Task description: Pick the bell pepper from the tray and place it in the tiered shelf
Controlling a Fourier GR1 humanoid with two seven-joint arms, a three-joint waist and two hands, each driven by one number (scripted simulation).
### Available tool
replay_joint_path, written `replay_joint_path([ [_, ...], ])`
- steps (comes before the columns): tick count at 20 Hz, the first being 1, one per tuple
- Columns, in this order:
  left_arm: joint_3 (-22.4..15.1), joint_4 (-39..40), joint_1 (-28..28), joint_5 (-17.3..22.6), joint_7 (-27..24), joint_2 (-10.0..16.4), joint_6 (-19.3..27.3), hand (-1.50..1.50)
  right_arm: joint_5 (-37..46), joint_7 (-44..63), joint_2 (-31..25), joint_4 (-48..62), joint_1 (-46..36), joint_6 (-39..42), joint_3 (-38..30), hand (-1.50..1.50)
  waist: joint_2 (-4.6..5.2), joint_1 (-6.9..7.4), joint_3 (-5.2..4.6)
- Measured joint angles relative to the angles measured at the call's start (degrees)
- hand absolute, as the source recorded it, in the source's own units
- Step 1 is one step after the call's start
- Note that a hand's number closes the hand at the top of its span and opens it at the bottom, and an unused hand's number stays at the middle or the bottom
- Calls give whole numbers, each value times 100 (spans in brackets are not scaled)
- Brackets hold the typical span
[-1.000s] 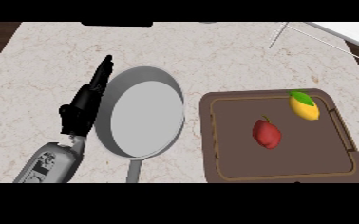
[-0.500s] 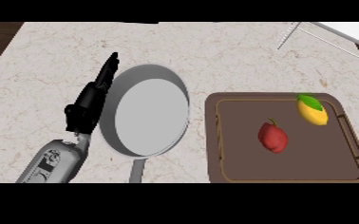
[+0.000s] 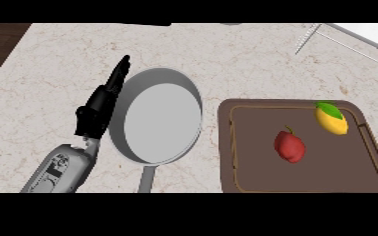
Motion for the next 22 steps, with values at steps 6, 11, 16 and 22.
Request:
replay_joint_path([
  [6, 73, 71, 68, 19, -58, -9, -62, 0, 1064, 430, 741, 203, -1084, 914, 419, -150, -59, -55, 22],
  [11, 158, 107, 124, 78, -65, -7, -138, 0, 1665, 655, 1345, 714, -2032, 1439, 669, -150, -96, -143, 41],
  [16, 216, 110, 203, 14, -107, -32, -102, 0, 1741, 852, 1521, 1240, -2763, 1726, 737, -150, -129, -229, 63],
  [22, 259, 50, 269, -54, -23, -62, -67, 0, 1605, 922, 1573, 1788, -3259, 1896, 552, -150, -148, -297, 76],
])
